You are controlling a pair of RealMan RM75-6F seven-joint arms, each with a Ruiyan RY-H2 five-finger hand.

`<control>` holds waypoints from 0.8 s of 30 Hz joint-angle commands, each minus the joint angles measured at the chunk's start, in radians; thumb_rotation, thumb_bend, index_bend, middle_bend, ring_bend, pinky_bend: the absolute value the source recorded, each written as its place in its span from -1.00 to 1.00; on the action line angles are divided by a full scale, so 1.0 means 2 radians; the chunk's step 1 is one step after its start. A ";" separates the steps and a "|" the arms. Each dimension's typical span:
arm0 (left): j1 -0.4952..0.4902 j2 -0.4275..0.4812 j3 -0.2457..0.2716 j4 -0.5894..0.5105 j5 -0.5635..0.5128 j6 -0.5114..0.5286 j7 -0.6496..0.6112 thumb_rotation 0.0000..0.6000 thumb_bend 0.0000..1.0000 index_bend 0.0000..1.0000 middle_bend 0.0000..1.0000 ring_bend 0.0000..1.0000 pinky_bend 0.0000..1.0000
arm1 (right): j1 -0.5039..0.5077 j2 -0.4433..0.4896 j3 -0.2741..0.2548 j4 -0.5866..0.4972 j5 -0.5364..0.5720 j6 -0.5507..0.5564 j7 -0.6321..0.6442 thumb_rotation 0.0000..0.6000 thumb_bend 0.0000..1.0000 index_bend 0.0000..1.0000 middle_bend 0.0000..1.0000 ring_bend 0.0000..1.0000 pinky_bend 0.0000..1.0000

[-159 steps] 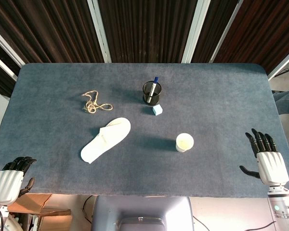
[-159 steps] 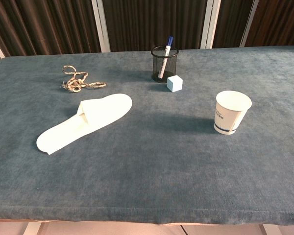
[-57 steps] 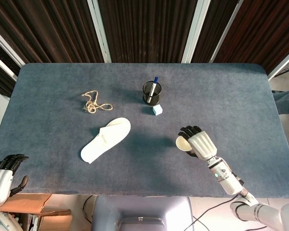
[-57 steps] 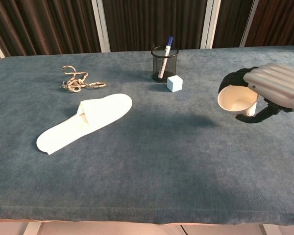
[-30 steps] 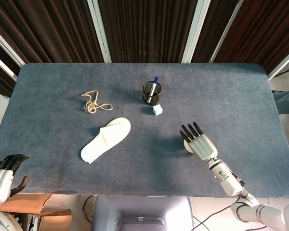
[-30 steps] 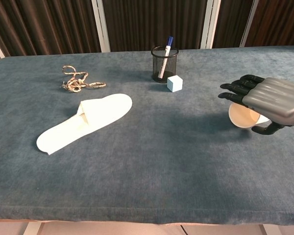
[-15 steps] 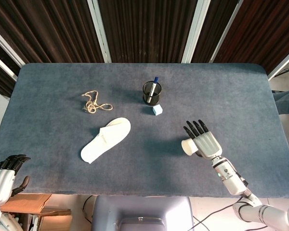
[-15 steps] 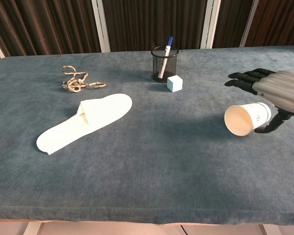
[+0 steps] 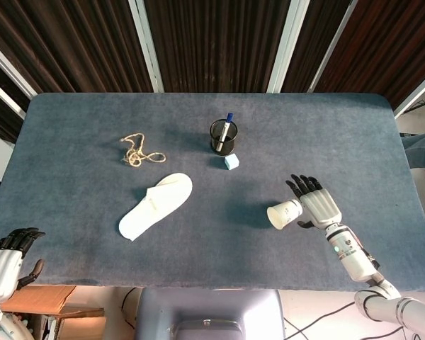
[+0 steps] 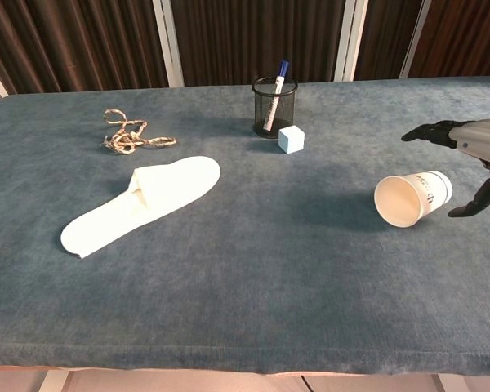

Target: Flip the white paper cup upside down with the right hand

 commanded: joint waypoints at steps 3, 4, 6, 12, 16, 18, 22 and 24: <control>0.001 0.000 0.000 0.001 0.000 0.002 0.000 1.00 -0.30 -0.42 -0.56 -0.61 -0.31 | 0.012 -0.014 -0.008 0.029 -0.011 -0.014 0.028 1.00 -0.46 -0.43 -0.58 -0.77 -0.45; 0.001 0.000 0.000 0.001 0.000 0.002 0.000 1.00 -0.30 -0.42 -0.56 -0.61 -0.31 | 0.013 -0.019 -0.009 0.036 -0.014 -0.014 0.032 1.00 -0.45 -0.40 -0.56 -0.75 -0.43; 0.001 0.000 0.000 0.001 -0.001 0.002 -0.001 1.00 -0.30 -0.42 -0.56 -0.61 -0.31 | 0.015 -0.024 -0.012 0.044 -0.018 -0.015 0.036 1.00 -0.38 -0.34 -0.52 -0.70 -0.39; 0.001 0.001 0.000 0.000 0.001 0.003 -0.001 1.00 -0.30 -0.42 -0.56 -0.61 -0.31 | 0.016 -0.034 -0.018 0.061 -0.025 -0.011 0.040 1.00 -0.08 -0.14 -0.40 -0.53 -0.24; 0.001 0.000 0.001 0.000 0.002 0.002 0.001 1.00 -0.30 -0.42 -0.56 -0.61 -0.31 | 0.016 -0.038 -0.020 0.069 -0.029 -0.005 0.043 1.00 0.04 -0.05 -0.34 -0.46 -0.18; 0.001 0.000 0.001 0.000 0.002 0.002 0.001 1.00 -0.30 -0.42 -0.56 -0.61 -0.31 | 0.015 -0.040 -0.020 0.072 -0.031 0.000 0.044 1.00 0.13 0.01 -0.31 -0.41 -0.14; 0.001 0.000 0.000 0.000 0.001 0.002 0.002 1.00 -0.30 -0.42 -0.56 -0.61 -0.31 | 0.011 -0.042 -0.019 0.076 -0.036 0.020 0.037 1.00 0.25 0.11 -0.27 -0.37 -0.10; 0.001 0.000 0.000 0.000 0.000 0.002 0.001 1.00 -0.30 -0.42 -0.56 -0.61 -0.31 | 0.008 -0.043 -0.015 0.079 -0.044 0.048 0.009 1.00 0.28 0.12 -0.27 -0.37 -0.10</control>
